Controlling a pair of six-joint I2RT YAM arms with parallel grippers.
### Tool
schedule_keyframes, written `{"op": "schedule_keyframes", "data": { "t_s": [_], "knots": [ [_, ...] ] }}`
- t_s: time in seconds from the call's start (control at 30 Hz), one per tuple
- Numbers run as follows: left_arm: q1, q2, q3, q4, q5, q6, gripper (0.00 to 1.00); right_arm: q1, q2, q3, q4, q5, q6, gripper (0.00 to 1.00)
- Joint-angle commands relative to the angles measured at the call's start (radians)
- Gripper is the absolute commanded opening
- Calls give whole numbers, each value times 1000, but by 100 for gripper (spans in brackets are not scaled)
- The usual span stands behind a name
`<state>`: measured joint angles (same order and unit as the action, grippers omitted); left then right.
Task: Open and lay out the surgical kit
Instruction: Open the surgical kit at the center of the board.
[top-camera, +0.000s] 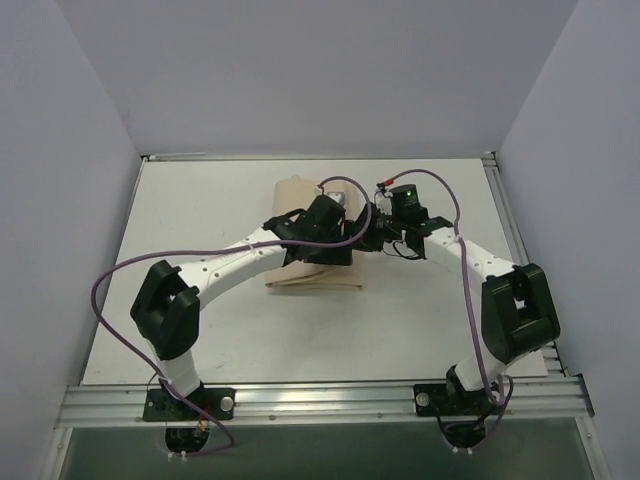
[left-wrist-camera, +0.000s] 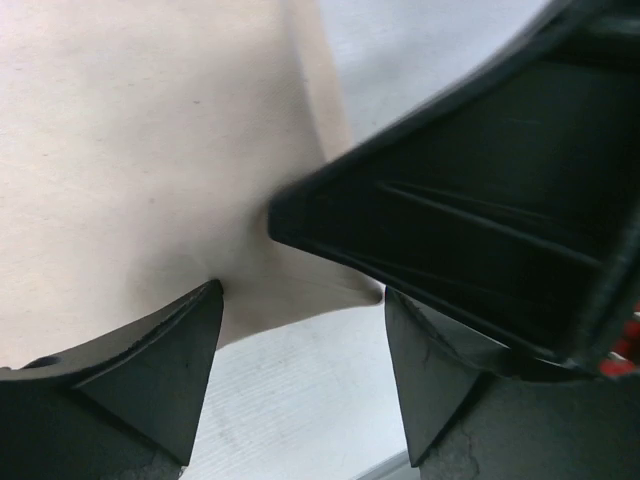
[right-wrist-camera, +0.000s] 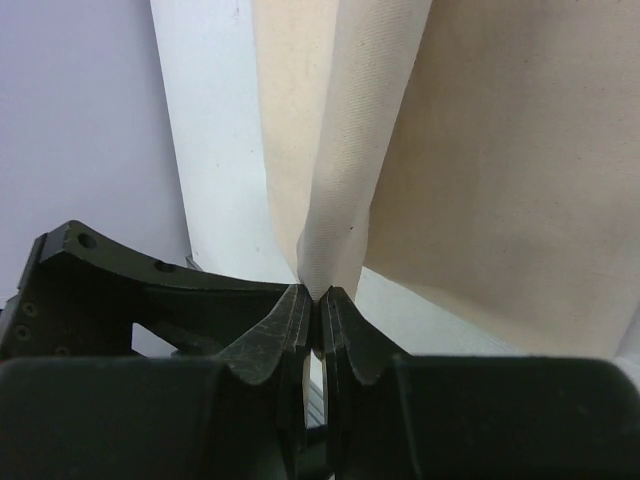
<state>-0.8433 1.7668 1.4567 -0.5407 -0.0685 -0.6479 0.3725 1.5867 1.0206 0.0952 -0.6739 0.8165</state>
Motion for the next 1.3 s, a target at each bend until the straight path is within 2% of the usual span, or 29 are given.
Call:
{"op": "schedule_keyframes", "data": {
  "t_s": [0.0,0.03,0.13,0.17,0.2,0.27,0.3,0.33,0.4,0.43,0.5,0.53,0.6,0.63,0.8,0.9,0.93,0.97,1.0,1.03,1.07,1.1,1.27],
  "knots": [
    [0,40,71,-85,-140,2,72,14,-53,44,23,-29,47,0],
    [0,48,79,-102,-149,5,70,14,-60,44,24,-29,55,0],
    [1,74,116,-151,-182,2,50,14,-65,47,18,-26,58,0],
    [0,75,120,-154,-186,1,41,14,-68,49,17,-24,56,0],
    [0,72,120,-156,-197,2,24,14,-67,52,11,-26,53,0],
    [1,53,117,-162,-206,7,3,14,-60,59,5,-23,41,3],
    [4,43,110,-159,-212,13,2,13,-57,64,-9,-18,33,6],
    [6,31,105,-154,-217,27,2,11,-53,78,-21,-12,24,19],
    [18,-13,82,-151,-234,42,2,6,-39,101,-57,2,-14,27],
    [29,-50,73,-159,-238,42,2,5,-28,130,-70,7,-29,39],
    [80,-87,29,-163,-237,42,2,2,-18,174,-150,49,-91,52],
    [104,-131,13,-177,-235,36,2,2,-7,199,-179,69,-117,62],
    [162,-180,-28,-188,-225,30,2,2,7,284,-262,105,-193,67],
    [226,-237,-76,-192,-215,30,2,3,22,312,-291,137,-218,70],
    [441,-412,-209,-231,-197,39,2,35,71,439,-364,168,-315,73],
    [582,-503,-274,-291,-209,44,2,100,117,473,-377,191,-344,72],
    [611,-524,-294,-312,-209,42,3,117,146,495,-382,198,-346,71],
    [671,-556,-329,-321,-189,39,28,158,165,506,-388,221,-355,69],
    [697,-569,-346,-324,-173,36,45,184,177,518,-390,235,-362,68],
    [714,-589,-360,-330,-162,28,62,209,209,542,-391,256,-369,67],
    [733,-595,-372,-334,-157,21,72,264,225,556,-396,284,-385,67],
    [734,-599,-392,-335,-148,16,79,290,240,568,-399,342,-393,66],
    [740,-603,-414,-349,-143,1,88,404,360,677,-452,503,-398,67]
  ]
}}
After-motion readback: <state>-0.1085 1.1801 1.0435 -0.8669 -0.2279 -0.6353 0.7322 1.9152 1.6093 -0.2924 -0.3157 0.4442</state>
